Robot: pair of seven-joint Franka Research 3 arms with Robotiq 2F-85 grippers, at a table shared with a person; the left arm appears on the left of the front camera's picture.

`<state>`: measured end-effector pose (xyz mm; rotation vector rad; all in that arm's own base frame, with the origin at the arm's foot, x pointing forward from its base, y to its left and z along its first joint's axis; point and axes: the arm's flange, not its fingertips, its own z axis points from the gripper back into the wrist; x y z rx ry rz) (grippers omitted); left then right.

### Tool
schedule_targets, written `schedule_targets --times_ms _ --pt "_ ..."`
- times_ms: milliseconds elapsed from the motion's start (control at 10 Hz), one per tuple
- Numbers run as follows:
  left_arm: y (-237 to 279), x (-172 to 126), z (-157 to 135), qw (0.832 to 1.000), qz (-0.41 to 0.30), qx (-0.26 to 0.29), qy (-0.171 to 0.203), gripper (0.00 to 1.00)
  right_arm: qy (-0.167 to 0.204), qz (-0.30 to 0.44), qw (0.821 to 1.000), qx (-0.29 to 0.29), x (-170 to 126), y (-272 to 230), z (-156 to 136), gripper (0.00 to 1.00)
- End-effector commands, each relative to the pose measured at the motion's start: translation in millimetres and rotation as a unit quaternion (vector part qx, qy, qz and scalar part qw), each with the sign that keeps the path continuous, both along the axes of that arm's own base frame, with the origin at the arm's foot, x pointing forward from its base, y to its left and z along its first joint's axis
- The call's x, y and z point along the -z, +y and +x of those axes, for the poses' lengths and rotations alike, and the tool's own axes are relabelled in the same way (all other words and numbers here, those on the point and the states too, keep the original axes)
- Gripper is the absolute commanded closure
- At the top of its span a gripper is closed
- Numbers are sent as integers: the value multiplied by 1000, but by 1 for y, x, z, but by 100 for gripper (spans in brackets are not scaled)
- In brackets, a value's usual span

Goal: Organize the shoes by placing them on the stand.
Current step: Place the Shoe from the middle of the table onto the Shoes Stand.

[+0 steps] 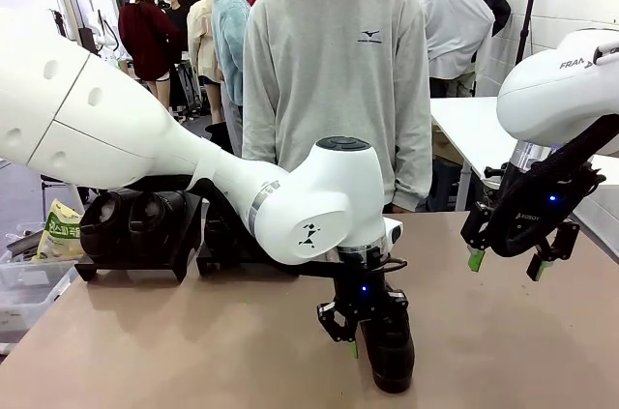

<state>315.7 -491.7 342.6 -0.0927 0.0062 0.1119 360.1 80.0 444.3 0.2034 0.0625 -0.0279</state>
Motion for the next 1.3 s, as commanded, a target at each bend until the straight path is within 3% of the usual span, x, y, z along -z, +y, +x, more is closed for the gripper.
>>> schedule_targets --times_ms 0,500,700,900,1100,1200 --pt "0 -5 1 1000 -2 6 19 100 1 0 1000 -2 1 1 -1 0" --pt "2 -13 -1 999 13 3 29 100 1 0 1000 -2 1 1 -1 0" --pt "9 -36 -12 999 20 -23 39 100 1 0 1000 -2 1 1 -1 0" --pt "38 -86 -17 998 -21 -28 -55 100 1 0 1000 -2 1 1 -1 0" --pt "76 -110 0 987 -21 -27 -157 100 1 0 1000 -2 1 1 -1 0" --pt "92 -116 11 975 12 -7 -223 100 1 0 1000 -2 1 1 -1 0"
